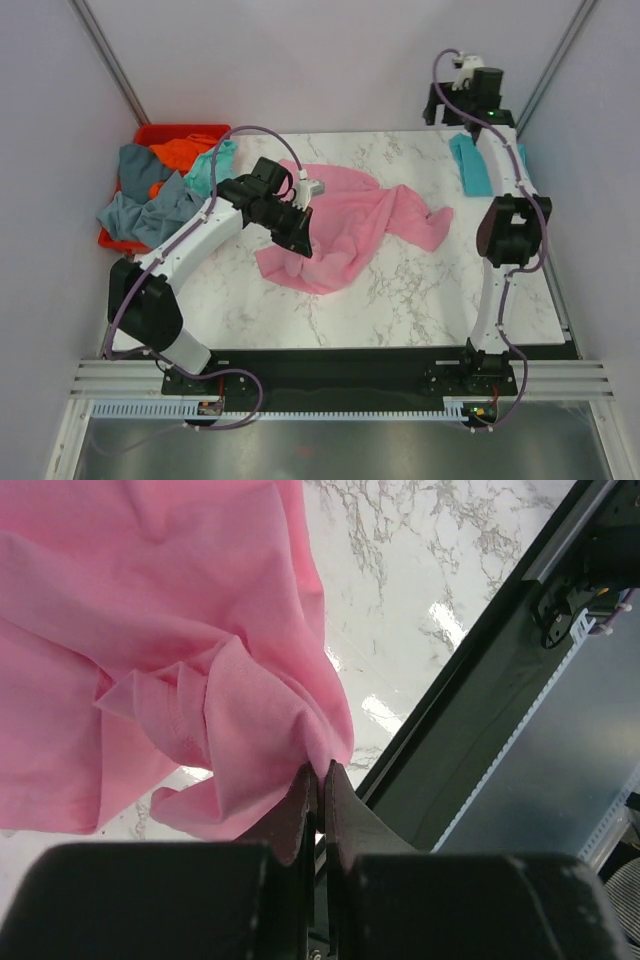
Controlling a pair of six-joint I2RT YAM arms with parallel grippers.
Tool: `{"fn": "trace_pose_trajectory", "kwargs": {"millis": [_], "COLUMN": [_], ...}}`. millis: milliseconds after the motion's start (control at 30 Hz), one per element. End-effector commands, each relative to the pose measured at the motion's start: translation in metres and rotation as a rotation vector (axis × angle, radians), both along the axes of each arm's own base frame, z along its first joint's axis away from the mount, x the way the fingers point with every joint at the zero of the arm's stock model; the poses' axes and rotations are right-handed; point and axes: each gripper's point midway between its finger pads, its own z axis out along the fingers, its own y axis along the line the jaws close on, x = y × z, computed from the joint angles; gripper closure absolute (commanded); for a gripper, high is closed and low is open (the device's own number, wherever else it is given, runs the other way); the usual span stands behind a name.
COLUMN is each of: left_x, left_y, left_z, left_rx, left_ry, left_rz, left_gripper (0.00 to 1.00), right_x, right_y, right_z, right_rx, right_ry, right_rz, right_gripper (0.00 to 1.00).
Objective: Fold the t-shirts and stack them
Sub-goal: Flatten the tshirt out
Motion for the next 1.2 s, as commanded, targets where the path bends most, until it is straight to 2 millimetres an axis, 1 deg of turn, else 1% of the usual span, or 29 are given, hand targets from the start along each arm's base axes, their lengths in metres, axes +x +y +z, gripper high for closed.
{"fn": "trace_pose_trajectory", "kwargs": {"millis": [0, 33, 67, 100, 133, 167, 200, 233, 267, 300, 333, 367, 433, 467, 500, 600, 633, 733, 767, 800, 833, 867, 900, 933, 967, 1000, 1100, 1133, 1167], "left_x": [-0.004, -0.004, -0.002, -0.002, -0.001, 0.000, 0.008, 0.009, 0.011, 0.012, 0.012, 0.013, 0.012, 0.013, 0.013, 0.014, 0.017, 0.019, 0.020, 0.020, 0.021, 0.022, 0.022, 0.022, 0.023, 0.024, 0.026, 0.028, 0.030], "left_y": [-0.005, -0.005, -0.006, -0.006, -0.006, -0.007, -0.010, -0.011, -0.011, -0.012, -0.012, -0.012, -0.011, -0.012, -0.012, -0.012, -0.011, -0.011, -0.010, -0.011, -0.010, -0.009, -0.010, -0.010, -0.010, -0.010, -0.008, -0.004, -0.001], "left_z": [-0.003, -0.005, -0.006, -0.008, -0.008, -0.009, -0.007, -0.006, -0.006, -0.006, -0.005, -0.006, -0.007, -0.008, -0.008, -0.008, -0.007, -0.005, -0.006, -0.005, -0.007, -0.007, -0.006, -0.006, -0.006, -0.007, -0.009, -0.011, -0.014], "left_rx": [-0.030, -0.027, -0.024, -0.021, -0.021, -0.017, -0.031, -0.032, -0.032, -0.031, -0.035, -0.030, -0.026, -0.026, -0.027, -0.024, -0.021, -0.017, -0.014, -0.015, -0.010, -0.008, -0.011, -0.009, -0.009, -0.010, 0.007, 0.028, 0.042], "left_ry": [0.059, 0.065, 0.070, 0.074, 0.074, 0.108, 0.080, 0.073, 0.067, 0.069, 0.065, 0.066, 0.069, 0.067, 0.066, 0.063, 0.053, 0.040, 0.037, 0.035, 0.032, 0.027, 0.026, 0.025, 0.023, 0.021, 0.010, 0.002, -0.004], "left_rz": [0.016, 0.016, 0.016, 0.018, 0.018, 0.059, 0.062, 0.061, 0.064, 0.064, 0.063, 0.066, 0.067, 0.066, 0.066, 0.068, 0.072, 0.076, 0.077, 0.076, 0.079, 0.082, 0.079, 0.082, 0.082, 0.082, 0.089, 0.104, 0.112], "left_gripper": [0.98, 0.98, 0.98, 0.98, 0.98, 0.98, 0.98, 0.98, 0.98, 0.98, 0.98, 0.98, 0.98, 0.98, 0.98, 0.98, 0.98, 0.98, 0.98, 0.98, 0.98, 0.98, 0.98, 0.98, 0.98, 0.98, 0.98, 0.98, 0.98], "right_x": [-0.005, -0.008, -0.012, -0.013, -0.015, -0.019, -0.019, -0.020, -0.021, -0.021, -0.022, -0.024, -0.026, -0.029, -0.030, -0.036, -0.038, -0.044, -0.048, -0.054, -0.059, -0.063, -0.072, -0.074, -0.076, -0.078, -0.071, -0.064, -0.060], "right_y": [0.050, 0.084, 0.107, 0.119, 0.129, 0.147, 0.155, 0.162, 0.170, 0.174, 0.178, 0.185, 0.190, 0.199, 0.203, 0.218, 0.221, 0.225, 0.227, 0.227, 0.228, 0.227, 0.226, 0.225, 0.220, 0.216, 0.198, 0.185, 0.175], "right_z": [-0.069, -0.091, -0.100, -0.110, -0.128, -0.137, -0.144, -0.158, -0.164, -0.168, -0.179, -0.182, -0.195, -0.197, -0.199, -0.210, -0.212, -0.218, -0.220, -0.226, -0.227, -0.230, -0.239, -0.238, -0.240, -0.239, -0.230, -0.215, -0.207], "right_rx": [-0.015, 0.036, 0.052, 0.057, 0.059, 0.061, 0.062, 0.069, 0.080, 0.091, 0.101, 0.133, 0.143, 0.146, 0.150, 0.162, 0.162, 0.155, 0.152, 0.147, 0.147, 0.148, 0.150, 0.148, 0.125, 0.103, 0.081, 0.080, 0.068], "right_ry": [0.175, 0.231, 0.254, 0.272, 0.301, 0.316, 0.323, 0.344, 0.352, 0.358, 0.371, 0.385, 0.404, 0.409, 0.409, 0.427, 0.434, 0.453, 0.464, 0.488, 0.503, 0.520, 0.555, 0.561, 0.568, 0.570, 0.554, 0.526, 0.510], "right_rz": [0.112, 0.196, 0.239, 0.255, 0.276, 0.317, 0.335, 0.351, 0.371, 0.379, 0.392, 0.400, 0.409, 0.426, 0.438, 0.473, 0.478, 0.485, 0.492, 0.501, 0.507, 0.508, 0.504, 0.503, 0.494, 0.483, 0.428, 0.395, 0.369], "right_gripper": [0.02, 0.02, 0.02, 0.02, 0.02, 0.02, 0.02, 0.02, 0.03, 0.03, 0.05, 0.06, 0.07, 0.07, 0.07, 0.14, 0.20, 0.22, 0.24, 0.27, 0.39, 0.45, 0.51, 0.70, 0.86, 1.00, 1.00, 1.00, 1.00]}}
